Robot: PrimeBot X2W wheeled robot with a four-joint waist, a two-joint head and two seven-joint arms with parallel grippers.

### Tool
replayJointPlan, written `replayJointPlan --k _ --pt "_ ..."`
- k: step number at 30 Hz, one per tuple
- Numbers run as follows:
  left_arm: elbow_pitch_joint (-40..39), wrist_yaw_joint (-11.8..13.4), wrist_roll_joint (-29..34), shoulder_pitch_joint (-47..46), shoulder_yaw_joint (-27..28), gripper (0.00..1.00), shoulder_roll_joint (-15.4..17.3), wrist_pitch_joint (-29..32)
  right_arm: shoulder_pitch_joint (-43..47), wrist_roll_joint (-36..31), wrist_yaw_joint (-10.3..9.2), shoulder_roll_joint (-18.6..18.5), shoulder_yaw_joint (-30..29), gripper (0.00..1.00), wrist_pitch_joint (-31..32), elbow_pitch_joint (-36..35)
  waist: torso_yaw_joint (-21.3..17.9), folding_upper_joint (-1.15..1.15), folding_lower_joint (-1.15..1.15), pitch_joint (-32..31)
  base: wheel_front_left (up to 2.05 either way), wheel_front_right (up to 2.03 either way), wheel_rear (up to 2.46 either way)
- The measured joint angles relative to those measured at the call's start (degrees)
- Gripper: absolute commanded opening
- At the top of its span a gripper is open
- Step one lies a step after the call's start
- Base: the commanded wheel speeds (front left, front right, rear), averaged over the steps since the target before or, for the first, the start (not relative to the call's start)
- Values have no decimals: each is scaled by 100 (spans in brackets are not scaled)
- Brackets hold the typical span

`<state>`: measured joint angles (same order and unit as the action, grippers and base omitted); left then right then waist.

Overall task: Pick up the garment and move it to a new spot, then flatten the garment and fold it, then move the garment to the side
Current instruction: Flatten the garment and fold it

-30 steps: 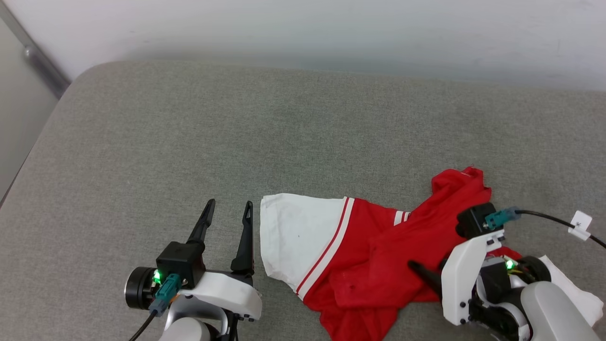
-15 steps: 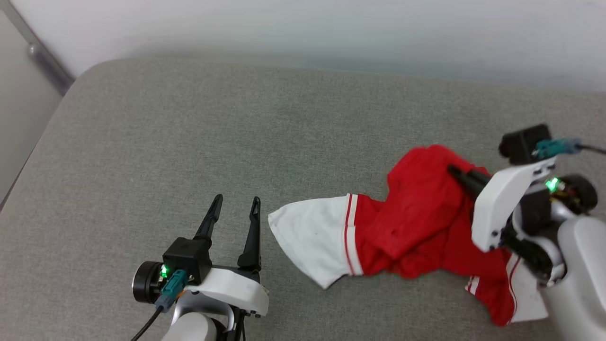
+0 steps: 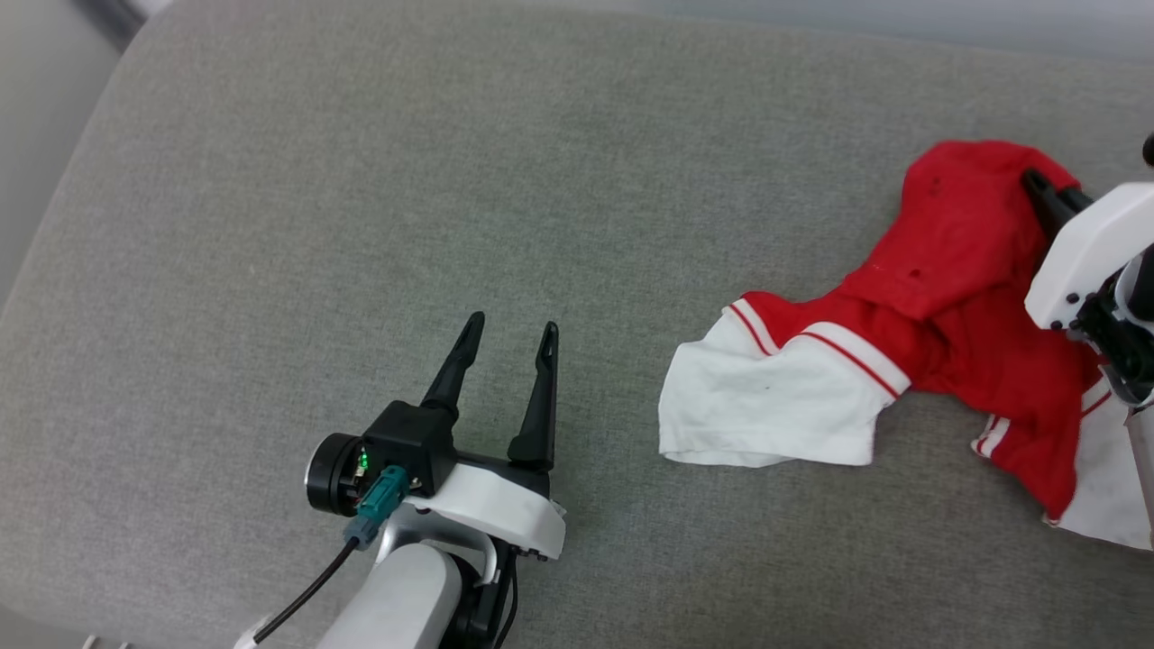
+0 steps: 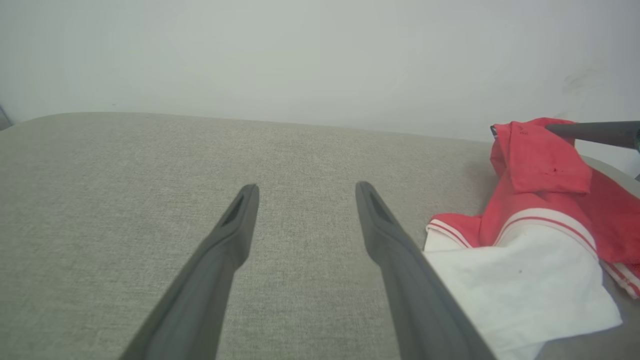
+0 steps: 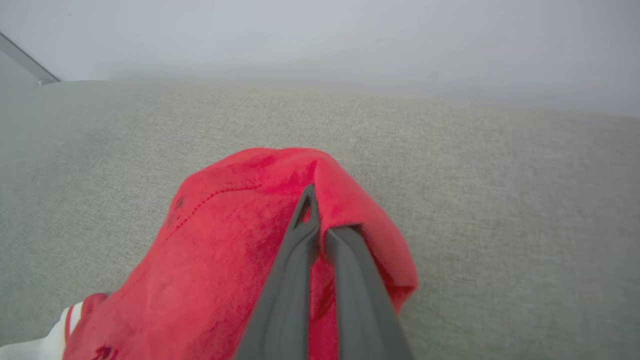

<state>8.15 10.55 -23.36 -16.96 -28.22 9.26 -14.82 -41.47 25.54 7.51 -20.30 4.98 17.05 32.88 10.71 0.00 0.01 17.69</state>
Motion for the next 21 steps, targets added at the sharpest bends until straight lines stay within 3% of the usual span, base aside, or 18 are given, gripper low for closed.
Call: replayJointPlan --k 1,2,3,11,17,21 --pt "29 -14 5 -20 -15 100 -35 0 -41 -53 -1 -4 13 47 -112 238 35 0 0 70 0 0 0" --pt "54 -22 20 -30 -25 100 -57 -1 -62 -87 0 3 21 94 -237 417 68 0 0 129 0 0 0" --pt "78 -31 40 -41 -25 100 -66 -2 -96 -87 -1 24 30 100 -366 586 98 0 0 179 0 0 0" --pt "183 -37 82 -44 154 100 -55 -9 66 -91 0 9 527 100 -1433 1110 60 0 0 17 0 0 0" --pt "152 29 94 283 353 100 114 -9 705 30 0 -124 737 100 -2228 677 -147 0 0 -424 0 0 0" --pt "80 107 81 486 467 100 258 -10 1207 -35 0 -122 576 100 -2628 156 -344 0 -1 -724 0 0 0"
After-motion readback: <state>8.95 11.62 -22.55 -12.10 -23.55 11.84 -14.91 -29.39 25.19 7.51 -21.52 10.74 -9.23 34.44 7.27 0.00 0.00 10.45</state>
